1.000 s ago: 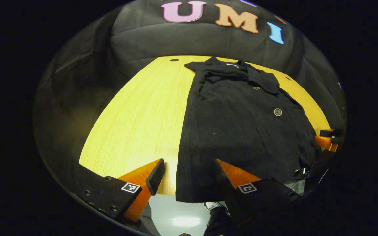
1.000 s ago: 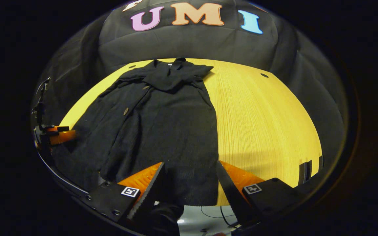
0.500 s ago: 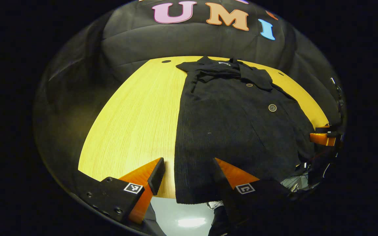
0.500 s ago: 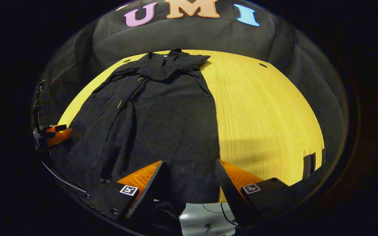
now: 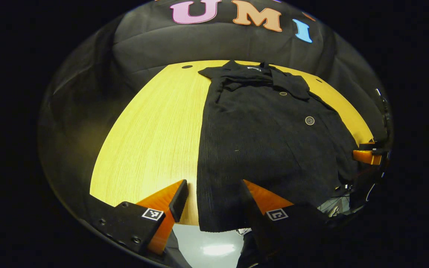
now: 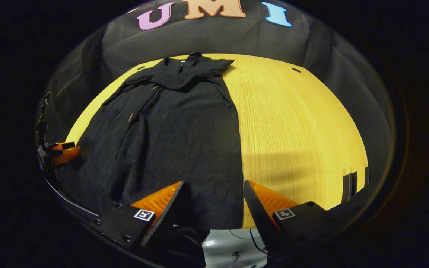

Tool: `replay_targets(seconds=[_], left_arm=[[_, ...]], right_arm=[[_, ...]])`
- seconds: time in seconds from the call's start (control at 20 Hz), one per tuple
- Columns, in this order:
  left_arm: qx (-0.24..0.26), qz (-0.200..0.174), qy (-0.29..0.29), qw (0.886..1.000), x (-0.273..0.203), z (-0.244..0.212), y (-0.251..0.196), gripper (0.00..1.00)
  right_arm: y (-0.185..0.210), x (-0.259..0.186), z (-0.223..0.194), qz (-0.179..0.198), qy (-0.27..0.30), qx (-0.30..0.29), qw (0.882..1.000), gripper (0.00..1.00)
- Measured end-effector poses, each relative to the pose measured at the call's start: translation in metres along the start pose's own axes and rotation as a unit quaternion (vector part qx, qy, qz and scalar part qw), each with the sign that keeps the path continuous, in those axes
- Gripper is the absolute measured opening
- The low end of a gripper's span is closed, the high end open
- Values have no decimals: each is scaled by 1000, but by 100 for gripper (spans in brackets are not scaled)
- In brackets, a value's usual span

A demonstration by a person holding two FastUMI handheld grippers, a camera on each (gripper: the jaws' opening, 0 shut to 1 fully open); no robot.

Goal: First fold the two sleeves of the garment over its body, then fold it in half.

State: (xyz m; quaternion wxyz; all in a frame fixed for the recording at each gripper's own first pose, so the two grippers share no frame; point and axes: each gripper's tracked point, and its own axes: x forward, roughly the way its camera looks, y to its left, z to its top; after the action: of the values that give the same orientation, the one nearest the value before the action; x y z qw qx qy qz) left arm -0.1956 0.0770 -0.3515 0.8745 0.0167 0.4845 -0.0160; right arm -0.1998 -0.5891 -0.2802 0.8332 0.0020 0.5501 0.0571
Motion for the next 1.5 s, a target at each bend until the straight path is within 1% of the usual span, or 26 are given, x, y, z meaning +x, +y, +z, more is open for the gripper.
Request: replay_targets(seconds=[0.05,0.1,0.15,0.2,0.25,0.3,0.35,0.4,0.5,0.6,0.65,0.7,0.8,0.85,0.9,1.0,1.15,1.25,1.4,1.5], left_arm=[[5,-7,-1,1000,1,1,-5,84],[12,-15,-4,1000,1,0,-10,81],[18,-21,-10,1000,1,2,-16,65],[22,-27,-19,999,3,3,-22,50],[19,-28,-32,999,3,6,-25,34],[10,-23,-42,999,7,8,-26,18],[-5,-25,-50,998,8,9,-26,3],[-23,-31,-51,998,8,9,-26,1],[-63,-52,-53,995,6,10,-27,0],[-93,-64,-54,992,6,11,-28,0],[-96,-64,-52,992,7,11,-28,0],[-92,-63,-48,993,7,10,-27,0],[-80,-58,-48,994,4,15,-25,0],[-78,-55,-51,994,-1,20,-24,0],[-80,-54,-59,994,-6,31,-22,0],[-87,-62,-77,991,-17,52,-24,0],[-89,-75,-100,988,-29,83,-23,0],[-87,-79,-119,986,-37,105,-21,0],[-70,-85,-138,984,-44,134,-19,0],[-59,-86,-142,984,-46,154,-18,0]], right_arm=[[-1,3,-1,9,-1,-5,1000,99],[2,8,0,17,-6,-4,1000,73],[7,12,2,22,-8,-6,1000,47],[11,5,2,21,-7,-12,1000,20],[11,4,3,20,-4,-19,1000,14],[11,3,3,23,2,-21,1000,13],[15,5,3,35,7,-16,999,13],[14,5,4,42,12,-9,999,8],[15,3,5,51,17,-5,999,3],[14,4,6,48,15,-18,999,3],[14,4,6,45,12,-25,999,3],[15,3,8,44,7,-27,999,3],[21,-2,14,55,-8,-21,998,3],[27,-5,18,65,-17,-20,998,0],[30,-12,26,71,-30,-24,997,2],[33,-26,44,84,-50,-39,994,3],[42,-50,77,103,-95,-38,989,3],[47,-63,102,109,-125,-36,986,2],[50,-77,136,112,-163,-29,980,2],[50,-86,158,118,-175,-18,977,2]])
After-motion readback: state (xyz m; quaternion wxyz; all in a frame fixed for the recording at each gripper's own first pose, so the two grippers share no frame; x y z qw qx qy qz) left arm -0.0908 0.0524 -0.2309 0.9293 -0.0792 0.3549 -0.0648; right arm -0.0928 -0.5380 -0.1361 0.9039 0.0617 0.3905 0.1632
